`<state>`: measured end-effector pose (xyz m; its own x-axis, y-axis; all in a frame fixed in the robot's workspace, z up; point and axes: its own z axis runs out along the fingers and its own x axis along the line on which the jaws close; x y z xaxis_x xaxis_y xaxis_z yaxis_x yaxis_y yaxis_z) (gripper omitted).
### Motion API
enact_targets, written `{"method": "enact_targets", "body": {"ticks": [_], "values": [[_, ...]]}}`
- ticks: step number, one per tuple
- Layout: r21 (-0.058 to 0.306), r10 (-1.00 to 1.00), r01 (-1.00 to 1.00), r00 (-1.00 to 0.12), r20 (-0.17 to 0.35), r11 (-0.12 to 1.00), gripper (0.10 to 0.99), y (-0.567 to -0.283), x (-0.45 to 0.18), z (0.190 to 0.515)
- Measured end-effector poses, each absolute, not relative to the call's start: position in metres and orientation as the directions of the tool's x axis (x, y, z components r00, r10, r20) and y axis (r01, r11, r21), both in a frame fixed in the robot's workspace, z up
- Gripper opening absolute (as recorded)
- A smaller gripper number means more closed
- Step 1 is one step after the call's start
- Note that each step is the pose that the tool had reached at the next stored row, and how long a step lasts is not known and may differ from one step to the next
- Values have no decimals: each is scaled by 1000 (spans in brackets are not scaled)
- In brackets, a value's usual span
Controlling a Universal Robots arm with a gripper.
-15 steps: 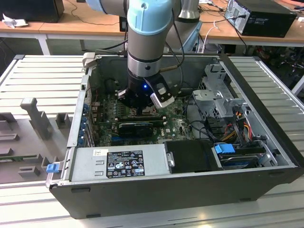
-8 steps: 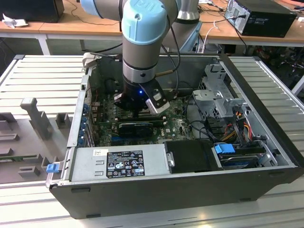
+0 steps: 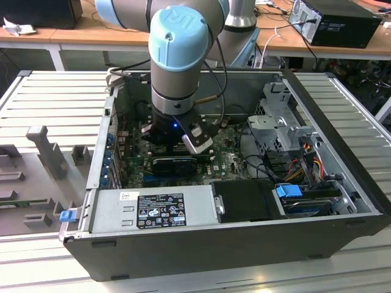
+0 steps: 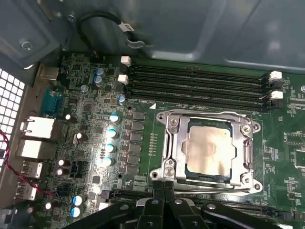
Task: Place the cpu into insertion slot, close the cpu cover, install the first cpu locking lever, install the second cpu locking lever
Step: 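Install the second cpu locking lever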
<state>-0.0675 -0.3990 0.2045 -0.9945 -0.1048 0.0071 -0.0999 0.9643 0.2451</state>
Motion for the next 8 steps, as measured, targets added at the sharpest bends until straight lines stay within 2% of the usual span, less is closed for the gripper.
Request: {"method": "enact_targets", "body": {"ticks": [6, 8], "values": [[268, -106, -101, -994, 5, 958, 106, -399, -68, 200], [289, -107, -102, -994, 2, 952, 106, -399, -68, 198]]}}
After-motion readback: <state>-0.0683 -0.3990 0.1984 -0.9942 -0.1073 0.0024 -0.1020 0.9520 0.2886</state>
